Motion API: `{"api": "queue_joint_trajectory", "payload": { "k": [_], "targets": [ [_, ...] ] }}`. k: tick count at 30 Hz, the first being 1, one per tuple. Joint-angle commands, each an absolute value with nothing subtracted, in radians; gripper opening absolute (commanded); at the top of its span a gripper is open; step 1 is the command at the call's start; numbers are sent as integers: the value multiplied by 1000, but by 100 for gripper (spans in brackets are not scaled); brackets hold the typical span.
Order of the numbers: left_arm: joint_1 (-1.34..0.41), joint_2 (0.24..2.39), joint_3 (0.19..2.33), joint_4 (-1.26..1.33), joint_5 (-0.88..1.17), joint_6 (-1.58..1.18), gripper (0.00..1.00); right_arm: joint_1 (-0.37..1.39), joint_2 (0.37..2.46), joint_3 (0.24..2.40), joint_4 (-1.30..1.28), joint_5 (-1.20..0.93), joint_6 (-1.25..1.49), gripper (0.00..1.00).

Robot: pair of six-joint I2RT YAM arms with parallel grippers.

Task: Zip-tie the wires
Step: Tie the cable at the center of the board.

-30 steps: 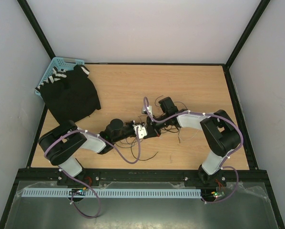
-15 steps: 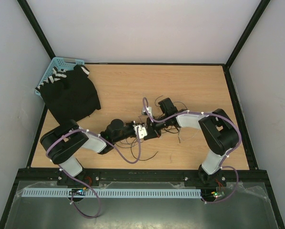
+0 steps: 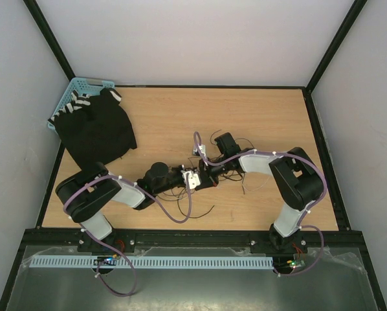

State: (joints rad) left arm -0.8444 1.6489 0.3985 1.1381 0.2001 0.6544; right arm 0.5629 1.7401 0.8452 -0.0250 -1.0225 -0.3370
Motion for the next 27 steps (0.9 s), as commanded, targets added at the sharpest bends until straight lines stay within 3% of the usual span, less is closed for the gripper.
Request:
{"api": "queue_joint_trajectory", "payload": {
  "k": [1, 27],
  "targets": [
    [-853, 1657, 401, 1184, 193, 668, 0, 560, 1754, 876, -52, -1064, -347, 0],
    [-867, 1671, 388, 1220, 162, 695, 0, 526, 1750, 887, -64, -1102, -329, 0]
  ]
}}
